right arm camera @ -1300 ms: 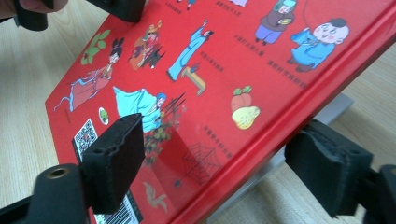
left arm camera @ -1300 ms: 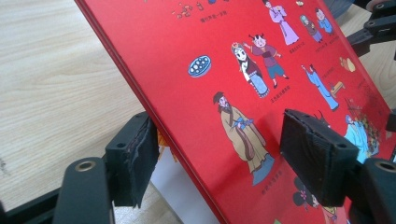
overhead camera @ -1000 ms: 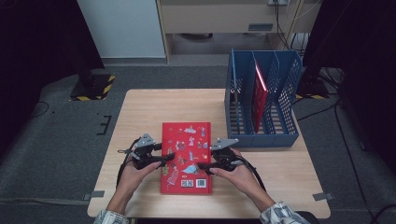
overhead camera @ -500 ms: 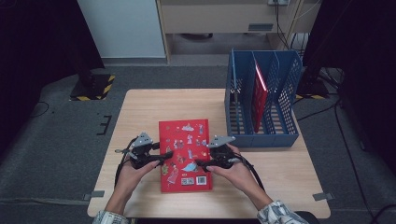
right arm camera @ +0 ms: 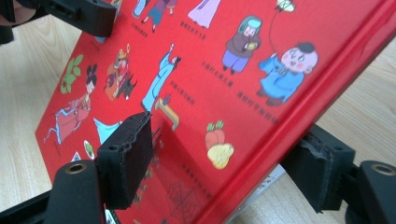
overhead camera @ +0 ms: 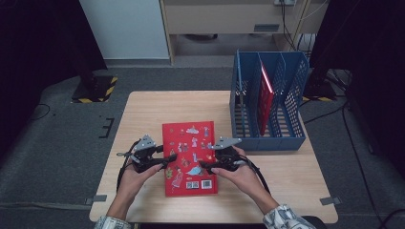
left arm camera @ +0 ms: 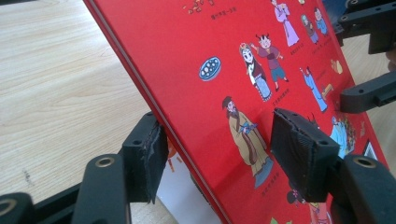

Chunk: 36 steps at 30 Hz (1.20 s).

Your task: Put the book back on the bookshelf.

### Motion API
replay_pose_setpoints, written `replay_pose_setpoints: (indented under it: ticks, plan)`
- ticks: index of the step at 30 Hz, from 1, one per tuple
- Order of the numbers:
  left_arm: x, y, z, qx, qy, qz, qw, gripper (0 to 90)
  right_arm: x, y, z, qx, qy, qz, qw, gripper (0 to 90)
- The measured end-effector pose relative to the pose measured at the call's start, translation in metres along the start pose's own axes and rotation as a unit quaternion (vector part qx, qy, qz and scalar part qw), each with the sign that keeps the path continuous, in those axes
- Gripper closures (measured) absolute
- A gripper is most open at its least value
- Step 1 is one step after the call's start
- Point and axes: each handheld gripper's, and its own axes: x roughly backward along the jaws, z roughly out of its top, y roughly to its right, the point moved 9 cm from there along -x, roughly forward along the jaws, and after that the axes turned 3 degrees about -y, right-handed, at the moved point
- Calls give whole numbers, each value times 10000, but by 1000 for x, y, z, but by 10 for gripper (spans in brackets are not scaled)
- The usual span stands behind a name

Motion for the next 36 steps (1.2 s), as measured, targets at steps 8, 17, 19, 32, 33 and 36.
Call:
replay_pose_setpoints:
  ticks: [8,17,19,32,33,36]
  plan:
    - [11,2,6,33,150,41,9999,442,6,0,9,9,7,-24,10000,324]
    - [20,0,10,97,183,51,9998,473,11,-1,21,82,-45,-49,9999,375]
    - [23,0,12,75,183,64,9998,494,10,0,22,83,-78,-51,9999,379]
    - [35,-2,21,129,258,146,9995,557,16,0,32,58,-26,-26,10000,471]
    - [36,-2,21,126,264,167,9994,560,16,-1,33,71,-21,13,10000,482]
    - [39,-2,23,109,279,169,9994,572,18,-1,36,37,-19,25,10000,499]
